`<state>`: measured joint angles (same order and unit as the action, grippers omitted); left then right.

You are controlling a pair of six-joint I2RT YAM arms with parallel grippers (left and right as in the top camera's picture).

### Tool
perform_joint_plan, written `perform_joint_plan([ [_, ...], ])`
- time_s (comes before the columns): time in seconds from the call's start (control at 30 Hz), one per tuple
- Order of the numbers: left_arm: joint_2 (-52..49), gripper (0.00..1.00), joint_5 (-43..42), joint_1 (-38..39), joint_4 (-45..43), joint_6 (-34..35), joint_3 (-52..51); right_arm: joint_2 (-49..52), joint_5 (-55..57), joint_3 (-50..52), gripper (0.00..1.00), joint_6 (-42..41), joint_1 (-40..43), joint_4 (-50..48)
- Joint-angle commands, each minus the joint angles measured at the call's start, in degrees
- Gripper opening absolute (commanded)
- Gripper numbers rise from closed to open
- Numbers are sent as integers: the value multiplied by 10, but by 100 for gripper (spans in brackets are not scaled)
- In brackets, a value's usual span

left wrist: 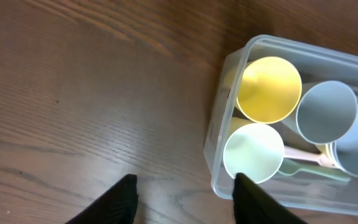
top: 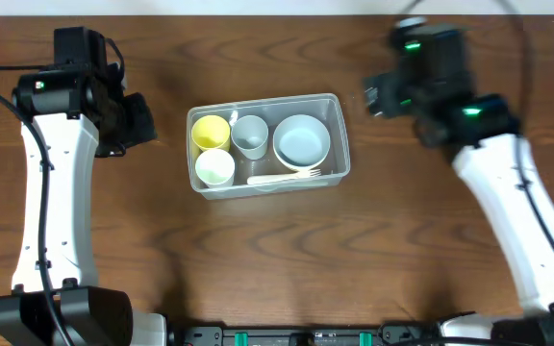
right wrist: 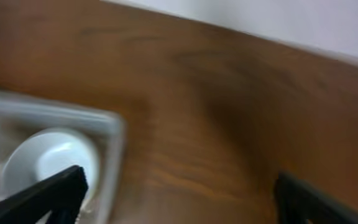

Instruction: Pack container

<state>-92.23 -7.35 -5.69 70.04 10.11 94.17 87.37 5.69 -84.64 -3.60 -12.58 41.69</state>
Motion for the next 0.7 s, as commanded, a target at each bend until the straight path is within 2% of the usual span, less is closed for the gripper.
perform_joint_plan([
  [0.0, -3, 57, -1, 4, -7, -35, -2, -3, -3, 0, 99, -82, 49, 22],
  [0.1, -3, 72, -1, 19, -24, -63, -2, -2, -7, 0, 99, -82, 87, 39],
  [0.13, -3, 79, -1, 27, -32, -77, -2, -2, -7, 0, 99, -82, 97, 39],
  [0.17, -3, 94, -1, 35, -40, -94, -2, -2, -7, 0, 99, -81, 106, 38],
  [0.2, -3, 98, 1, 43, -46, -106, -2, -2, -7, 0, 99, -80, 114, 35],
  [0.43, -3, 98, 11, 52, -62, -108, -2, -3, -12, 0, 99, -84, 174, 51],
  [0.67, 2, 98, 19, 42, -38, -108, -2, -15, -12, 0, 99, -100, 186, 107],
])
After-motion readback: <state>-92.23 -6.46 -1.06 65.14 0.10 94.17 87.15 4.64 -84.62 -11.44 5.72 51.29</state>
